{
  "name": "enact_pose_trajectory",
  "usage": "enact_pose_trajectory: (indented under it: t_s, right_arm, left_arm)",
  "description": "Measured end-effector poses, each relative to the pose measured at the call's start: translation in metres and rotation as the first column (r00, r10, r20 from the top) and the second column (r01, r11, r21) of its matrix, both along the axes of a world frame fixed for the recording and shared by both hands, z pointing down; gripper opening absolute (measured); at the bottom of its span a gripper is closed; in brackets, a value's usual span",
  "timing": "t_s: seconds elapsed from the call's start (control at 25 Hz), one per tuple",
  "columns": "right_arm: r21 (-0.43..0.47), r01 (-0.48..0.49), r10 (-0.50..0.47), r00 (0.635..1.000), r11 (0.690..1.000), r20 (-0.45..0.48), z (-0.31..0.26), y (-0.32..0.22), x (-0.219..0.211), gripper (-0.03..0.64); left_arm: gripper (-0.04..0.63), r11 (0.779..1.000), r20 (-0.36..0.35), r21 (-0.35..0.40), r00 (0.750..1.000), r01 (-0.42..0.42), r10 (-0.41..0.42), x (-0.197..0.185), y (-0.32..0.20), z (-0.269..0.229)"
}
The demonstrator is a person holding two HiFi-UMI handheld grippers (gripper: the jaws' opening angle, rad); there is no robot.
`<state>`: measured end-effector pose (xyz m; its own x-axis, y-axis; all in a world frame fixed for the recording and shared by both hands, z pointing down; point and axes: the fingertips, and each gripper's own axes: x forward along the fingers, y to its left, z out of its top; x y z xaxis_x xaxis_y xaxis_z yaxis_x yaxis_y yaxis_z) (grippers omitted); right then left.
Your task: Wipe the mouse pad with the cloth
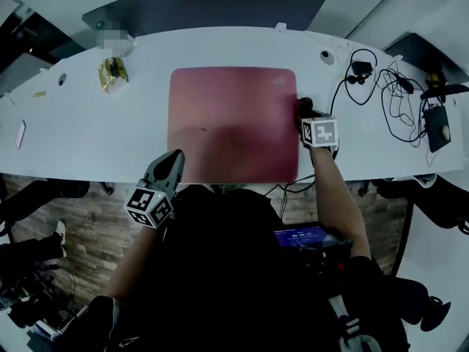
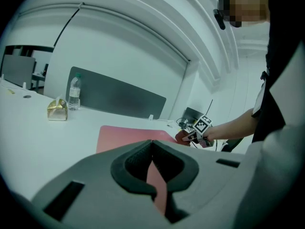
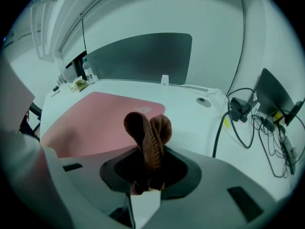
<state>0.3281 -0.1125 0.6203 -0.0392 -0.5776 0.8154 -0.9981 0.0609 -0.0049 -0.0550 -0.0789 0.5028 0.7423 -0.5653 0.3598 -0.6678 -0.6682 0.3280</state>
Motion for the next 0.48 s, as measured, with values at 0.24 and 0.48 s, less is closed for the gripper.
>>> enact_pose_trajectory:
  t_s: [0.24, 0.48]
  right_arm:
    - [0.024, -0.008, 0.010, 0.998, 1.000, -0.069, -0.010, -0.018, 0.024, 0.118]
    - [-0.022, 0.040, -0.043, 0.989, 0.999, -0.143, 0.001, -0.037, 0.026, 0.118]
  left_arm:
    - [0.008, 0.999, 0.015, 0.005, 0.999, 0.051, -0.051, -0.016, 0.006, -0.002]
    - [0.008, 0.993, 0.018, 0.002, 0.993, 0.116, -0.116, -0.032, 0.010, -0.003]
